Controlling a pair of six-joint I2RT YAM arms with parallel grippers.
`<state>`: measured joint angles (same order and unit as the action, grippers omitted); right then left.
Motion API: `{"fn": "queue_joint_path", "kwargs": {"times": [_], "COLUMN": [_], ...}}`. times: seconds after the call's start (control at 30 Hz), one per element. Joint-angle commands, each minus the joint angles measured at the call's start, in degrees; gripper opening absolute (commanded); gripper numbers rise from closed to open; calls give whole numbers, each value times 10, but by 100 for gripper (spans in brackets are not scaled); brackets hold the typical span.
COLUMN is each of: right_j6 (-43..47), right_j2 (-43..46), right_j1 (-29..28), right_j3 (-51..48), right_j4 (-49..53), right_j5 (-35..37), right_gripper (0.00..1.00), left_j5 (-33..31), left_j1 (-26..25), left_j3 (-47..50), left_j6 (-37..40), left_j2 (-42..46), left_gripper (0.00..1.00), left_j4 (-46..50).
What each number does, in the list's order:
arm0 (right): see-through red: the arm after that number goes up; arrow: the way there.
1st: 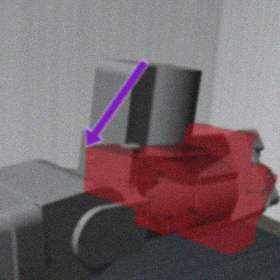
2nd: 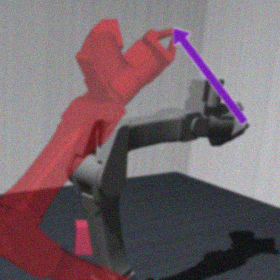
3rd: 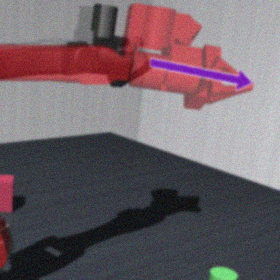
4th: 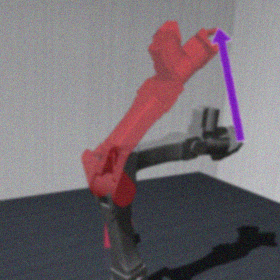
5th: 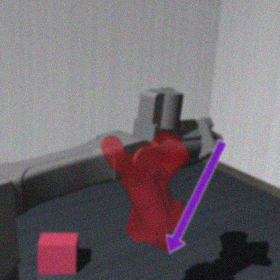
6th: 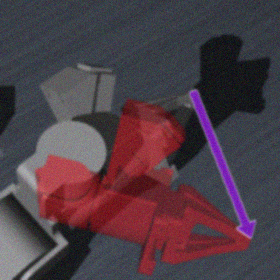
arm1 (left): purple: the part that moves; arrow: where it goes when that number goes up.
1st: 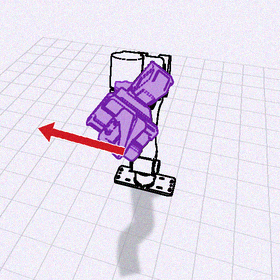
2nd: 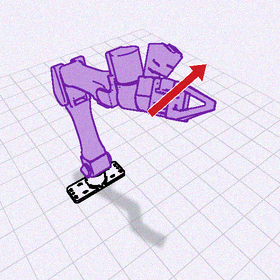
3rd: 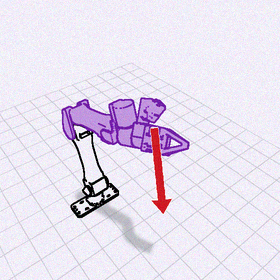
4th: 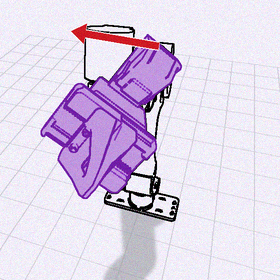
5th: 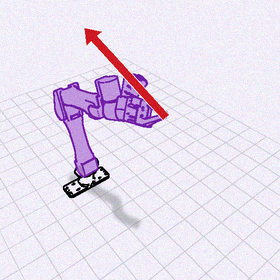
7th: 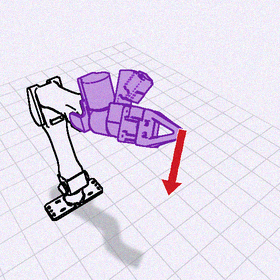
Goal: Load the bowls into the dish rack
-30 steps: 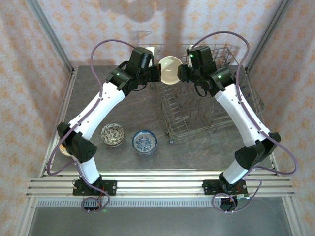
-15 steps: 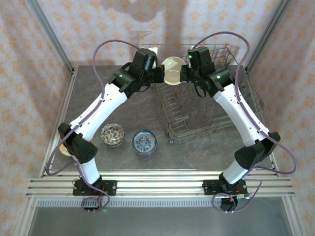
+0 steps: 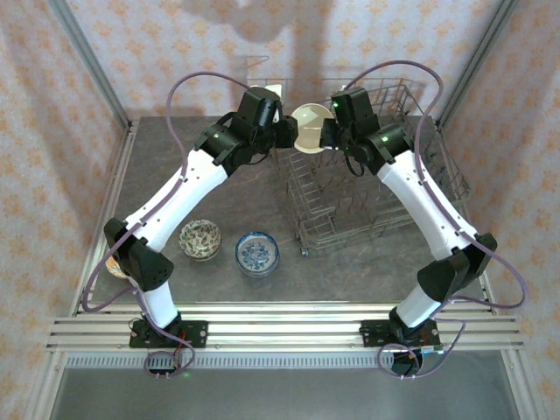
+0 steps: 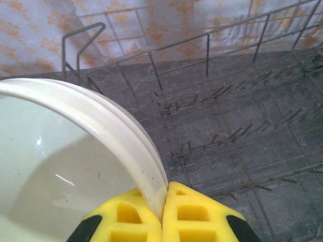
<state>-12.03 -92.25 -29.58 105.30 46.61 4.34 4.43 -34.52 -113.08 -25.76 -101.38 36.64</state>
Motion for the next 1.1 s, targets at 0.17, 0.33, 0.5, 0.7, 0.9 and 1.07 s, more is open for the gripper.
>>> {"fn": "queue_joint_path", "kwargs": {"times": [0.17,0.33,0.5,0.7,0.9,1.07], "right_j6": [-19,-32,-19,10,37,45], "right_j2": [14,16,33,42,33,7], "right_j1": [6,30,74,129,164,180], "right_j3": [-10,-22,-67,-103,-124,-105], "right_j4": [-5,-3,-16,-17,-35,-21], "right_j5": [78,118,177,238,286,325], "right_gripper": [0,0,0,0,0,0], "left_j5": [-3,18,53,107,167,212], "left_j1": [7,37,69,107,153,177], "left_j3": [24,53,95,135,165,165], "left_j6": [22,21,9,-9,-27,-21], "left_j2": [65,84,102,102,96,73], "left_gripper": [55,60,62,64,65,66], "left_j4": [-46,-52,-66,-90,-109,-114]}}
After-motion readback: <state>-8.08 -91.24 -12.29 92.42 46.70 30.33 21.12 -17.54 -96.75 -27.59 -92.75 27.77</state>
